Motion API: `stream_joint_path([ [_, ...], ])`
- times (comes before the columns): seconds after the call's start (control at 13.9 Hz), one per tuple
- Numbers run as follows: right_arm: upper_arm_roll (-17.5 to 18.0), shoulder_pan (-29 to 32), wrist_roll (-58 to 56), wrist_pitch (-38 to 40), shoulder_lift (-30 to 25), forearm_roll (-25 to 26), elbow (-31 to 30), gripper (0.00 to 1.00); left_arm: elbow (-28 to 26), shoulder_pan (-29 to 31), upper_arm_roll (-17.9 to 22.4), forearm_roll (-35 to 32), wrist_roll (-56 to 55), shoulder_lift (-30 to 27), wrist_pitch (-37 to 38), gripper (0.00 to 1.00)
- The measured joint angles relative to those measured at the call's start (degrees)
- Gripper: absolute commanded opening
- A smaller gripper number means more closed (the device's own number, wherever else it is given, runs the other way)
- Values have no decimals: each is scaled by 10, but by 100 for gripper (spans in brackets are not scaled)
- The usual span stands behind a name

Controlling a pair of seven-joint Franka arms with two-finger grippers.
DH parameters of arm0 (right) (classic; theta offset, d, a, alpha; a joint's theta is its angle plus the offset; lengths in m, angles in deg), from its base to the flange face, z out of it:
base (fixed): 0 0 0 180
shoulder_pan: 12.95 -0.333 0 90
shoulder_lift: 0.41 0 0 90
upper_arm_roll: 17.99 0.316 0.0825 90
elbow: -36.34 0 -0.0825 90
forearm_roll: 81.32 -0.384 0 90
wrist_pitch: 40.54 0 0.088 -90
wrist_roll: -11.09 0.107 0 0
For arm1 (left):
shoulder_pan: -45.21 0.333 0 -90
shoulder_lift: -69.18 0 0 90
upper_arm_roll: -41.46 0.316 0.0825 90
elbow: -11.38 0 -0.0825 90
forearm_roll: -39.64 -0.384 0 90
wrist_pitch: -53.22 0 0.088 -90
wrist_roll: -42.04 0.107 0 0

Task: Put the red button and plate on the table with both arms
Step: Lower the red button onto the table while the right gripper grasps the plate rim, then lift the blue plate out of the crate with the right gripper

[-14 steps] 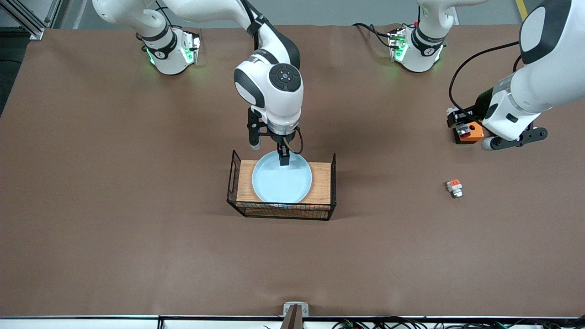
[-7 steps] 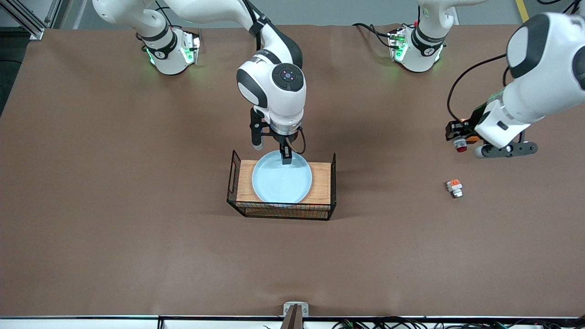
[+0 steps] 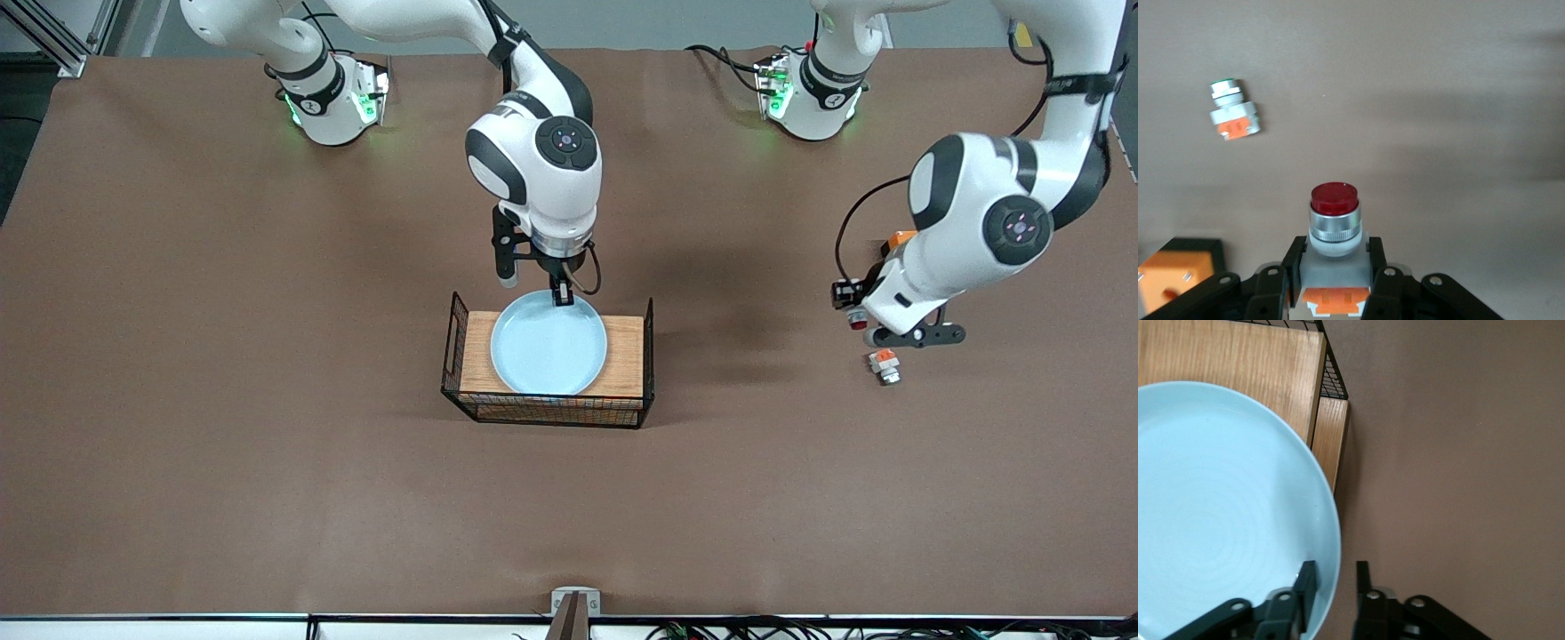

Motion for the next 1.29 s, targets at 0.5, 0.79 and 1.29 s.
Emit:
stream_joint_path([
  [0.5, -4, 0, 0, 2, 0, 1, 22, 1, 2, -16, -6, -10, 2, 102, -146, 31],
  [0.79, -6, 1, -10, 56, -1, 1, 50, 1, 3, -24, -6, -46, 2, 156, -202, 31],
  [1.29, -8, 9, -49, 174, -17, -26, 102, 1, 3, -18, -6, -91, 2, 176, -207, 41],
])
